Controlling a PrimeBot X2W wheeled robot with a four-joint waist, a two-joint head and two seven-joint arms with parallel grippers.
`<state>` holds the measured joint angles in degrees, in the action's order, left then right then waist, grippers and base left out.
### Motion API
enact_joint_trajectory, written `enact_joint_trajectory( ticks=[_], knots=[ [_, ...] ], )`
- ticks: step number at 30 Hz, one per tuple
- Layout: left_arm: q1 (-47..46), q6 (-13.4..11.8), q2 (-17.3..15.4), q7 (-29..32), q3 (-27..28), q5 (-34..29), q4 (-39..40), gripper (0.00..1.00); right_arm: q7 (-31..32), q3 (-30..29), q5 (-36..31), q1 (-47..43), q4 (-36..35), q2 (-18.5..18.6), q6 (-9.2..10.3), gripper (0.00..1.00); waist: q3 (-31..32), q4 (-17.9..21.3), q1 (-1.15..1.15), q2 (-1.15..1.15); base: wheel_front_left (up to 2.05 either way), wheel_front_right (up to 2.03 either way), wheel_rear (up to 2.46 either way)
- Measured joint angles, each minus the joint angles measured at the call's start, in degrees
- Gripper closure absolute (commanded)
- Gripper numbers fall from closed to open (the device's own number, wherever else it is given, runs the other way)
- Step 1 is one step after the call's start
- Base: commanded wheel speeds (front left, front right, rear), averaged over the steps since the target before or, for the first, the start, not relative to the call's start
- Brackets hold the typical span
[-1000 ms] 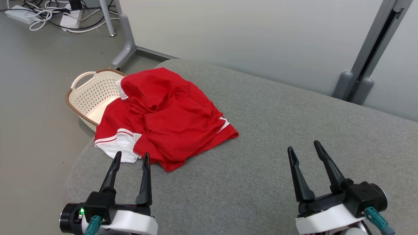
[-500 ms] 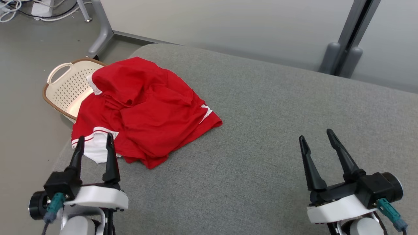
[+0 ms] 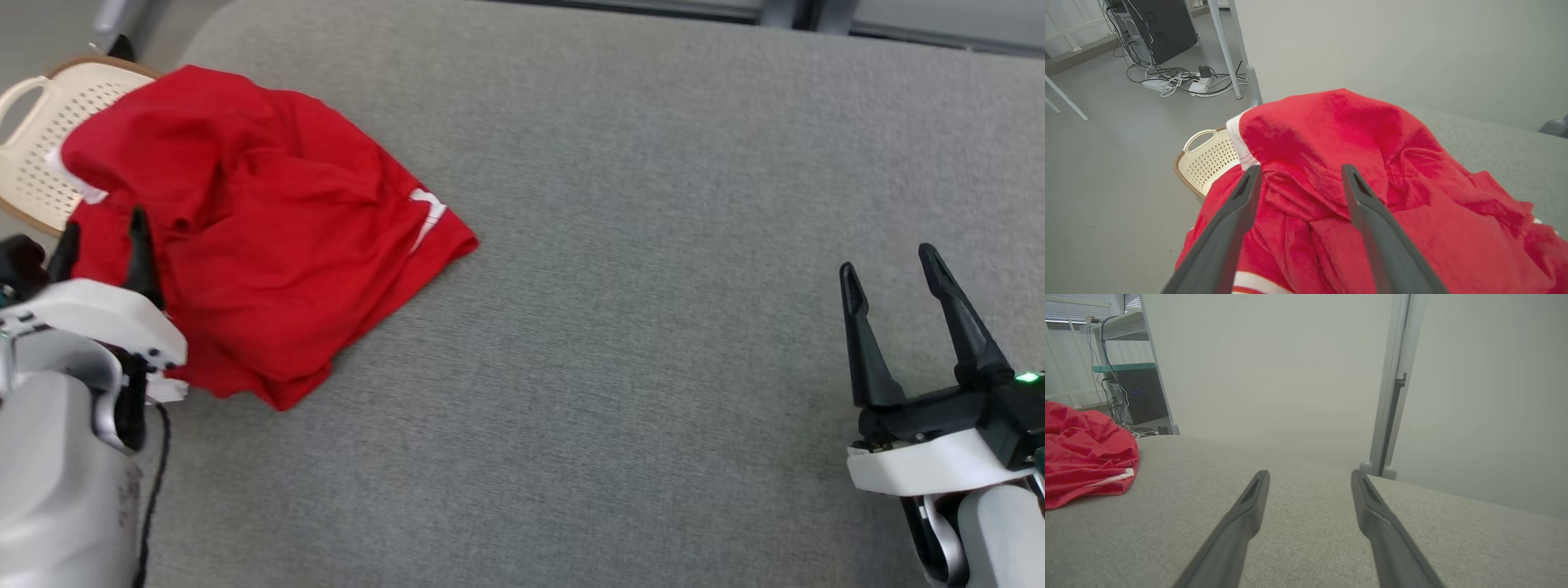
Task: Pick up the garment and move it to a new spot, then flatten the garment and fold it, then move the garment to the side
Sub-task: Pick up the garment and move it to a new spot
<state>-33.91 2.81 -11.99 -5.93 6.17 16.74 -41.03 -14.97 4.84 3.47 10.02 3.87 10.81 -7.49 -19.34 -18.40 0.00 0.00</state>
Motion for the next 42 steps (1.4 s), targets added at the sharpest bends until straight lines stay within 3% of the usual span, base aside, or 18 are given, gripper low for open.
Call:
enact_joint_trajectory(
  ticks=[10,11,12,13,14,20,24,35,42],
  knots=[
    [-8.72,1.63,-4.82,0.32,-1.05,-0.51,-12.12,0.0,0.0,0.59,-0.18,1.59,-0.46,-0.43,0.0,0.0,-3.64,4.91,0.0,0.0,0.0,0.0,0.0],
    [-9.1,1.69,-4.98,0.41,-1.44,-0.56,-13.16,0.04,0.0,0.71,-0.27,1.66,-0.46,-0.6,0.0,0.0,-3.82,5.17,0.0,0.0,0.0,0.0,0.0],
    [-9.42,1.76,-5.0,0.45,-1.64,-0.56,-14.08,0.5,0.0,0.86,-0.43,1.66,-0.43,-0.73,0.0,0.0,-3.95,5.39,0.0,0.0,0.0,0.0,0.0],
    [-9.87,1.96,-5.03,0.4,-1.71,-0.55,-14.92,0.87,0.0,1.0,-0.51,1.67,-0.38,-0.8,0.0,0.0,-4.04,5.57,0.0,0.0,0.0,0.0,0.0],
    [-10.37,2.23,-5.12,0.01,-1.75,-0.47,-15.45,1.0,0.0,1.11,-0.51,1.68,-0.31,-0.86,0.0,0.0,-4.09,5.73,0.0,0.0,0.0,0.0,0.0],
    [-12.74,2.96,-5.03,-5.32,-1.65,0.87,-16.41,1.0,0.0,1.24,-0.48,1.75,0.89,-1.55,0.0,0.0,-2.92,6.2,0.0,0.0,0.0,0.0,0.0],
    [-13.57,3.26,-4.55,-8.15,-2.27,0.64,-13.03,1.0,0.0,1.18,-0.47,1.68,1.2,-2.44,0.0,0.0,-0.88,6.36,0.0,0.0,0.0,0.0,0.0],
    [-11.09,3.79,-0.54,-8.77,-6.31,-0.78,9.12,1.0,-0.01,-0.03,0.94,-0.63,2.23,-5.55,0.0,0.0,7.49,7.5,0.0,0.0,0.0,0.0,0.0],
    [-8.88,3.39,2.78,-2.61,-10.6,-1.24,23.82,1.0,-0.09,0.0,1.38,-1.31,2.26,-6.95,0.0,0.0,10.86,10.54,0.0,0.0,0.0,0.0,0.0]
  ],
)
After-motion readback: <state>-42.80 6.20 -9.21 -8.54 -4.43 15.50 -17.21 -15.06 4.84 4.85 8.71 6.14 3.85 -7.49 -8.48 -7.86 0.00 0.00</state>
